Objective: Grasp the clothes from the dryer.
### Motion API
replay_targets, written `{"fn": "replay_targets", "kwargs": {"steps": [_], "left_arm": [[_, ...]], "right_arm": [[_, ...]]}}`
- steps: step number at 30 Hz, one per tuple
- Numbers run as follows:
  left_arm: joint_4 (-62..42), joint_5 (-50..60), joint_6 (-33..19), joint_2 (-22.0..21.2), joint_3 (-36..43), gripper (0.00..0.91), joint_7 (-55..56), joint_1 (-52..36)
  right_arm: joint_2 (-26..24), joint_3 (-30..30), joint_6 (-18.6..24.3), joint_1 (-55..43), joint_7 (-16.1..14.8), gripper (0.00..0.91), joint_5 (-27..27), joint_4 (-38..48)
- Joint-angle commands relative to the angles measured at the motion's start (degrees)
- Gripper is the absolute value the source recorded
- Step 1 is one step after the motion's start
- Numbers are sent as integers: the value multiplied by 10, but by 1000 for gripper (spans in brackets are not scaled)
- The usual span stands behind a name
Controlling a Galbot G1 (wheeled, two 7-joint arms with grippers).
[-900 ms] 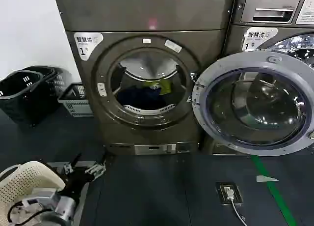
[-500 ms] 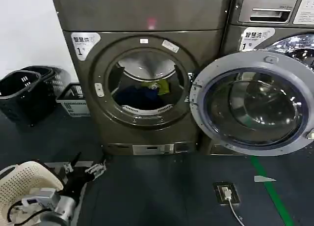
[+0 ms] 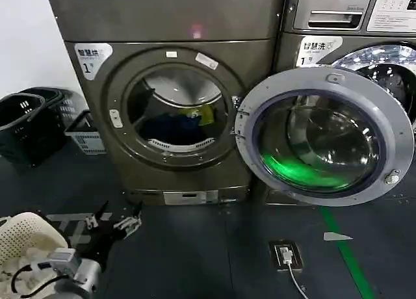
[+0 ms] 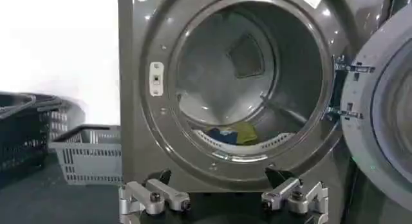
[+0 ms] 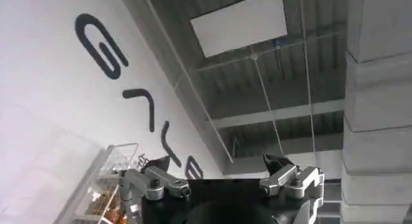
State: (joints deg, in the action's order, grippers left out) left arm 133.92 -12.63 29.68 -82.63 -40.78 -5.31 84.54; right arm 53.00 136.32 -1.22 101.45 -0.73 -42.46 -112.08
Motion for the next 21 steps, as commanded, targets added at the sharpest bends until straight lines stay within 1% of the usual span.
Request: {"fn": "replay_targets", "kwargs": {"steps": [1, 9, 13, 21], "left_arm": [[-2, -1, 1, 1, -1, 907, 0, -1], [-2, 1, 1, -1, 1, 907, -1, -2], [-2, 0, 1, 1, -1, 907, -1, -1], [-1, 0, 2, 3, 2, 907, -3, -5]], "right_arm": [[0, 0, 0, 0, 0, 907, 0, 0], [0, -4, 2, -2, 0, 907, -1, 1], [-1, -9, 19, -2, -1, 907, -3, 0], [-2, -4, 26, 1, -1, 907, -11, 5]]}}
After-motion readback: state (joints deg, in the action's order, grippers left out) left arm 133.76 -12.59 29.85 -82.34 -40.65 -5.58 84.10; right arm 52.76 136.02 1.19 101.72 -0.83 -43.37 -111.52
